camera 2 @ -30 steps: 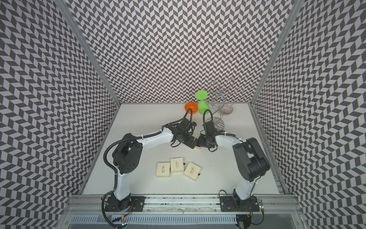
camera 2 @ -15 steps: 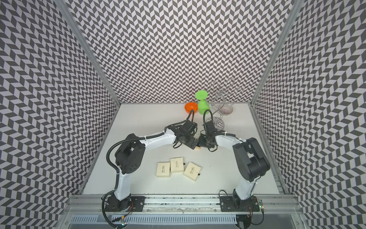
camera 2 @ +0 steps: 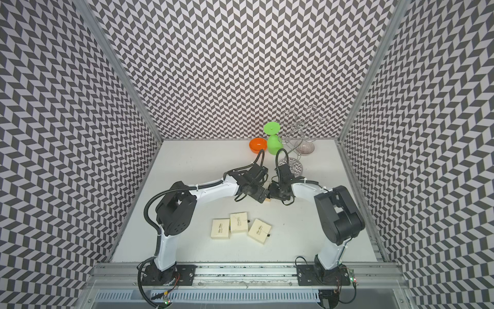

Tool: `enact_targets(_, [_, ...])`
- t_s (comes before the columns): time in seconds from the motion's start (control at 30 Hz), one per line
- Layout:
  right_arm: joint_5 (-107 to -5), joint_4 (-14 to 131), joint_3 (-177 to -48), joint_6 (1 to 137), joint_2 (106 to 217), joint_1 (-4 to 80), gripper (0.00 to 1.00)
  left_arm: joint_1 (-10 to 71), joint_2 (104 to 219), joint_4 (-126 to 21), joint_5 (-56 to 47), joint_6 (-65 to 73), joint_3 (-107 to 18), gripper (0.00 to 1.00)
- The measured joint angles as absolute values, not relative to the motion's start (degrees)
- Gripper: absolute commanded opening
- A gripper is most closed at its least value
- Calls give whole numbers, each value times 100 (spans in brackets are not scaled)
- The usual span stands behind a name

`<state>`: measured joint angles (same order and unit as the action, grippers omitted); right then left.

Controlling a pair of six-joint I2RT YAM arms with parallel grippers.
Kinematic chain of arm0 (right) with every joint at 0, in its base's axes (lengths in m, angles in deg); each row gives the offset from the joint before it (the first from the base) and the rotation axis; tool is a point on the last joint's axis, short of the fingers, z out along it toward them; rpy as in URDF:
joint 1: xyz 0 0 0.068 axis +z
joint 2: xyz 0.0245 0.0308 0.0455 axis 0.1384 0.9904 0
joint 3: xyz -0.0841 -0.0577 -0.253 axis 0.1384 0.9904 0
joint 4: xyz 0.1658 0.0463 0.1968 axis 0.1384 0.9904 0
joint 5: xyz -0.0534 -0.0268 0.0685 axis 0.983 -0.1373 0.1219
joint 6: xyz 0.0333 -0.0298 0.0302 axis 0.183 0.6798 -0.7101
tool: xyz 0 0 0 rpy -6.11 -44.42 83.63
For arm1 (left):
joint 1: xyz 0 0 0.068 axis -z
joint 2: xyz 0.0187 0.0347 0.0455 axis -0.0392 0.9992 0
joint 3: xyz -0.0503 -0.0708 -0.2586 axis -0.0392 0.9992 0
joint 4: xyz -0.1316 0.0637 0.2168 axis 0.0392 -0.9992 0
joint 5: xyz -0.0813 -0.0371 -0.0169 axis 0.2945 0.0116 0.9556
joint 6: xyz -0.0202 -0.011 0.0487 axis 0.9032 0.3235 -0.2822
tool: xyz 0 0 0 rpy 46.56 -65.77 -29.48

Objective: Take out the earrings from the drawer-style jewelry box
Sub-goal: Open the drawer in the jewelry box.

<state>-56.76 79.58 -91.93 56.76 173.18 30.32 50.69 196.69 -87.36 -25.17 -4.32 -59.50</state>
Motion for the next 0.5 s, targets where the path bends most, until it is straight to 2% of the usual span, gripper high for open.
enact_targets(0.5, [-5373,8039,-9145,5582,17255,3030,32,5045,19853,-8764,-2756,-292,-6127,100])
